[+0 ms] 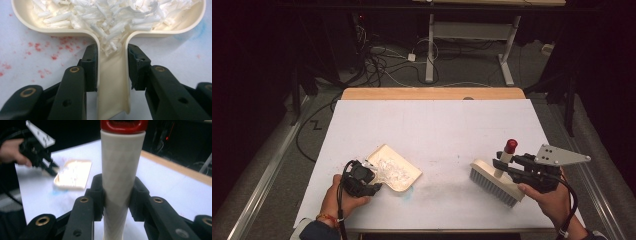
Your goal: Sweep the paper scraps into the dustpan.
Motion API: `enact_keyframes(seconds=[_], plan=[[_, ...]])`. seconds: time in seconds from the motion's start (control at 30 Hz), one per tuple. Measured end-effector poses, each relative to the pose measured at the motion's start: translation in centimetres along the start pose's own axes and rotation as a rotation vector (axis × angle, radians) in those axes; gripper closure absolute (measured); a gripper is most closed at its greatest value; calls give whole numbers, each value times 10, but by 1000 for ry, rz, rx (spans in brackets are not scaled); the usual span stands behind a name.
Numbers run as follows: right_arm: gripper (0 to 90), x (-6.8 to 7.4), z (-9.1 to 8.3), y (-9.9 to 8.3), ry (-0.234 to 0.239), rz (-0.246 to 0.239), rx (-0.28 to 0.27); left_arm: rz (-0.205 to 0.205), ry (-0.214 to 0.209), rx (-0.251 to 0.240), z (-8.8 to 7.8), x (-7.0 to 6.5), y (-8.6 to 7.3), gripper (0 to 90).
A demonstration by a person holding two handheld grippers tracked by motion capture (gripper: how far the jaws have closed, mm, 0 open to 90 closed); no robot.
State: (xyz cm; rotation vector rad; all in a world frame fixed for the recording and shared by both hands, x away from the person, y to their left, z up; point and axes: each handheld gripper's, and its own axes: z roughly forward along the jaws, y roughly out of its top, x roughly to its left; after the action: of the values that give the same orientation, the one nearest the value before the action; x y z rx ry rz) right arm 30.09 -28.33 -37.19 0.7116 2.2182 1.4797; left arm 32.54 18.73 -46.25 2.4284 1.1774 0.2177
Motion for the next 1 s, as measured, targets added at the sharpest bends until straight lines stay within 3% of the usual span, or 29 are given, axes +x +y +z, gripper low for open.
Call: enact_keyframes(seconds=[0.23,0.4,0.5,0.63,0.73,1.0], plan=[[696,-12,-2,-5,-33,47,19,-50,27,-44,9,3,10,611],[686,-20,-1,-5,-81,60,28,-65,48,-51,10,-14,10,459],[658,-27,4,-4,-150,44,47,-52,28,-66,8,-26,6,424],[619,-47,15,-5,-205,76,82,-28,35,-66,5,-38,3,394],[600,-63,24,-6,-213,117,110,-16,27,-85,3,-43,0,385],[539,-100,58,-4,-265,158,220,20,3,-143,-2,-49,-6,381]])
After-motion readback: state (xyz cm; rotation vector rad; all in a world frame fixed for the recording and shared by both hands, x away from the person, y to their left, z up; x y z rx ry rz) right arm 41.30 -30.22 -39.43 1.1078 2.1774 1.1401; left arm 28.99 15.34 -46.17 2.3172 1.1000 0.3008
